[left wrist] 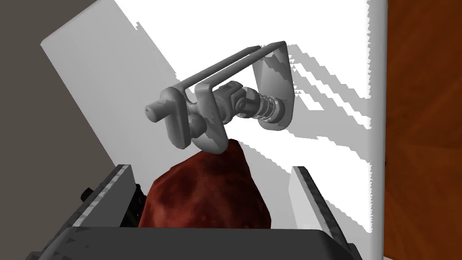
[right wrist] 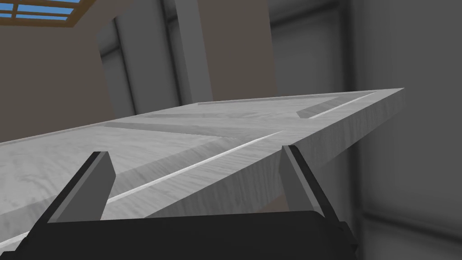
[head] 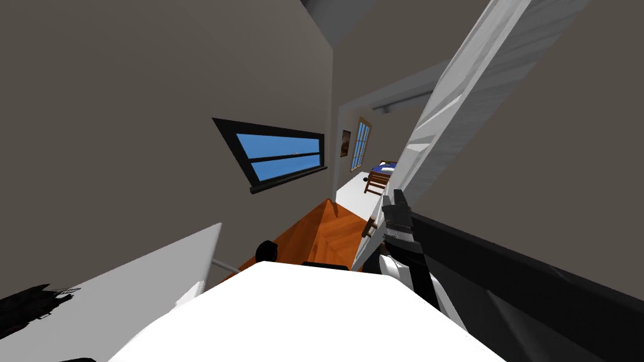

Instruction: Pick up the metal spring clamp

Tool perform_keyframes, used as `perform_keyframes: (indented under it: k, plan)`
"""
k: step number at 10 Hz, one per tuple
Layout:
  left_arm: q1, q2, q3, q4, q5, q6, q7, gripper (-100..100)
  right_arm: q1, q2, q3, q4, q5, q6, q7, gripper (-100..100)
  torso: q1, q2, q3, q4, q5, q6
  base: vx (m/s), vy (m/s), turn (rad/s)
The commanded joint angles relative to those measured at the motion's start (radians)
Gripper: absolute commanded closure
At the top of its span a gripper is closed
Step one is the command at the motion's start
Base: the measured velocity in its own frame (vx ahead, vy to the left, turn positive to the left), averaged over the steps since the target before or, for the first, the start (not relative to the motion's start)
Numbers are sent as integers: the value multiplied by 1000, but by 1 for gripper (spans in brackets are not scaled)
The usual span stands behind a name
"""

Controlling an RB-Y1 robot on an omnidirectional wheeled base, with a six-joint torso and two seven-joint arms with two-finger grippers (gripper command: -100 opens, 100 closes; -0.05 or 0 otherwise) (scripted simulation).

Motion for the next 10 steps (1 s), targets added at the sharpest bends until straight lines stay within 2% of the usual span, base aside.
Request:
perform_keyframes:
  k: [1, 5, 6, 7, 8, 9, 10]
  plan:
    - [29, 13, -18, 16, 3, 14, 50, -100, 0, 0, 0, 0, 0, 0, 0, 0, 0, 0, 0, 0, 0, 0, 105, 58, -224]
    - [42, 31, -89, 61, 3, 38, 127, -100, 0, 0, 0, 0, 0, 0, 0, 0, -2, 1, 1, 0, 0, -1, 81, 40, -116]
    - [36, 35, -115, 71, 2, 45, 146, -100, 0, 0, 0, 0, 0, 0, 0, 0, -3, 2, 1, 1, -1, -1, 61, 27, -88]
    - [31, 35, -129, 74, 0, 48, 154, -100, 0, 0, 0, 0, 0, 0, 0, 0, -3, 2, 1, 1, 0, -1, 38, 18, -50]
    - [22, 38, -122, 86, 1, 41, 148, -100, 0, 0, 0, 0, 0, 0, 0, 0, -3, 4, 2, 1, -1, -1, 12, 6, -5]
    - [21, 38, -125, 89, 1, 41, 150, 0, 0, 0, 0, 0, 0, 0, 0, 0, -4, 5, 3, 1, -1, -1, 0, 0, 0]
    - [-8, 27, -138, 106, -1, 47, 137, -100, 0, 0, 0, 0, 0, 0, 0, 0, -5, 6, 4, 2, -1, -1, 3, 29, -6]
